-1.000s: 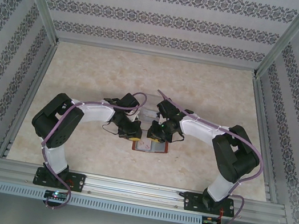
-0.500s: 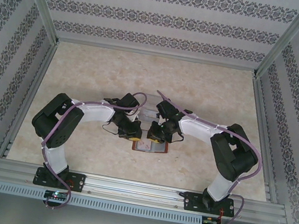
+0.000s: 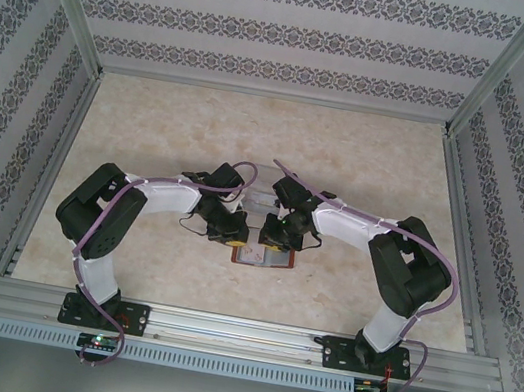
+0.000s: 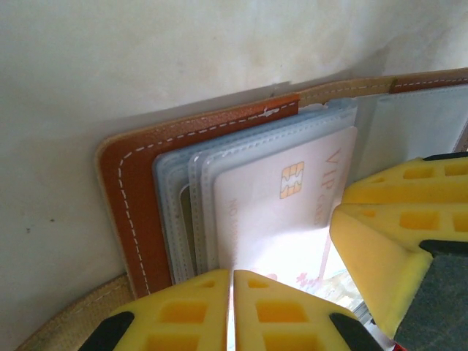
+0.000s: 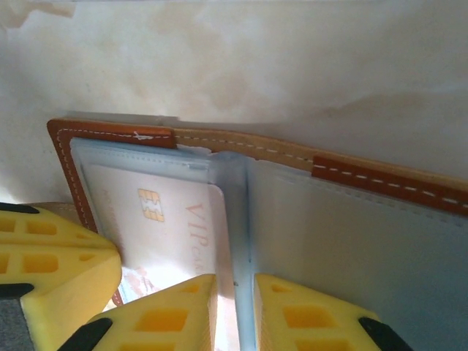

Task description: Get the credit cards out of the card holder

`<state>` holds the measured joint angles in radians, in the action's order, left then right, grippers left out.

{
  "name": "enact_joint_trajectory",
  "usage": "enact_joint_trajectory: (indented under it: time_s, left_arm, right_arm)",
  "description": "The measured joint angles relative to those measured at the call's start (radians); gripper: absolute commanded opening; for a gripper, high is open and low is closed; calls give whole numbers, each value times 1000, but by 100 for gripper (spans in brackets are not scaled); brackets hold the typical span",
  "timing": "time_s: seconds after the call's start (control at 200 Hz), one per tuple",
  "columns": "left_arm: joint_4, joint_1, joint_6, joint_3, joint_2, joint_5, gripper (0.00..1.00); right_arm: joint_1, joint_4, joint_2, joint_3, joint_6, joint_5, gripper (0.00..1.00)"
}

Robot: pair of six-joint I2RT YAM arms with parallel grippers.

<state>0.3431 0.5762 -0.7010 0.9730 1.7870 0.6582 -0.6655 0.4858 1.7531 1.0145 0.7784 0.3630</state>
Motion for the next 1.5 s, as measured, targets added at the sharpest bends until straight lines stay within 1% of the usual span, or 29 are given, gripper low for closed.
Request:
enact_joint_trajectory:
  time_s: [0.24, 0.415, 0.849, 1.014, 1.214, 1.499]
  left_arm:
    - [0, 0, 0, 0, 0, 0, 10]
    - [0, 0, 0, 0, 0, 0, 10]
    - [0, 0, 0, 0, 0, 0, 10]
    - [0, 0, 1, 0, 0, 0, 10]
    - [0, 0, 1, 0, 0, 0, 10]
    - [1, 0, 2, 0, 0, -2, 10]
  right_arm:
    - [0, 6, -2, 0, 0, -6, 20]
    - [0, -19, -6, 0, 1, 19, 18]
    - [0, -22, -5, 0, 1, 26, 16]
    - [0, -1, -5, 1, 0, -3, 19]
    - [-2, -8, -6, 1, 1, -4, 13]
    - [-7, -19, -6, 1, 2, 5, 12]
